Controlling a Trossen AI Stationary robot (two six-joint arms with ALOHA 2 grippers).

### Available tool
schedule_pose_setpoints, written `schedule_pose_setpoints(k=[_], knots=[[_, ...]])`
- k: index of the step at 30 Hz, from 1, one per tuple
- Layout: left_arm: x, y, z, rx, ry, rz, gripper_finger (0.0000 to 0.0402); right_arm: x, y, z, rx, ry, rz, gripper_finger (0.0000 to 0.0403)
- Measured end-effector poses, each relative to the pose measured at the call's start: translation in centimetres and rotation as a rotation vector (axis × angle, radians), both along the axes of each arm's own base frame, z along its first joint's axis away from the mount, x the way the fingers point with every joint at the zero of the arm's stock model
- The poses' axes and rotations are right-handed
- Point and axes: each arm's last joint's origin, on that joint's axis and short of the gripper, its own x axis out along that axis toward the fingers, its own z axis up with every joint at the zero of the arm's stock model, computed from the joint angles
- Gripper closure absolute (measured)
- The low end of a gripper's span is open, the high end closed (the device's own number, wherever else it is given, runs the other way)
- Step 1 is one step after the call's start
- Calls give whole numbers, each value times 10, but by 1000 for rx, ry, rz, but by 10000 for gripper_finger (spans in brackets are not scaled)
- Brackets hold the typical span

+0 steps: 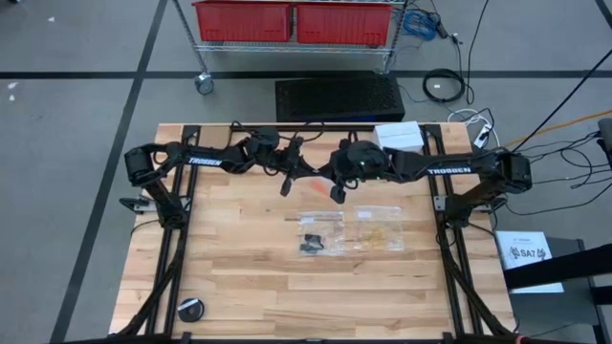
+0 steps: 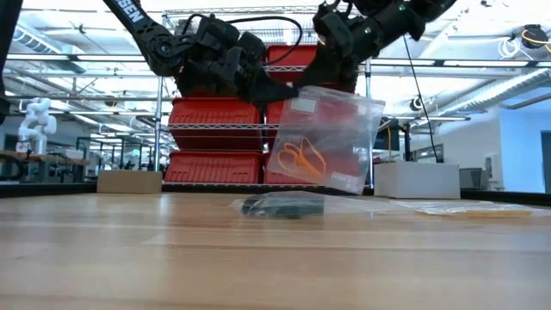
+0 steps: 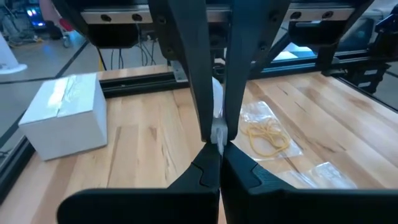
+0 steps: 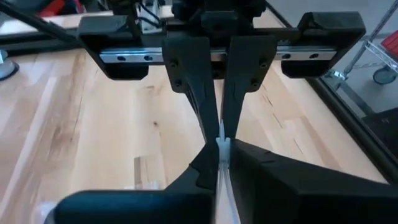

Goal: Sort rubber bands
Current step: Close the transparent zip bag that contains the orange rubber bands

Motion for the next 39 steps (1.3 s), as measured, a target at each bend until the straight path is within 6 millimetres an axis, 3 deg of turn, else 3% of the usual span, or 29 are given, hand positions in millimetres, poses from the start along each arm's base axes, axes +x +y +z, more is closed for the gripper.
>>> schedule_pose_setpoints(k=[11, 39], knots=[[-1, 4, 1, 0, -8, 17, 402, -5, 1, 12, 5, 174, -28, 400], [-11, 14, 9, -2, -5, 58, 401, -34, 6, 10, 68, 508, -145, 401]])
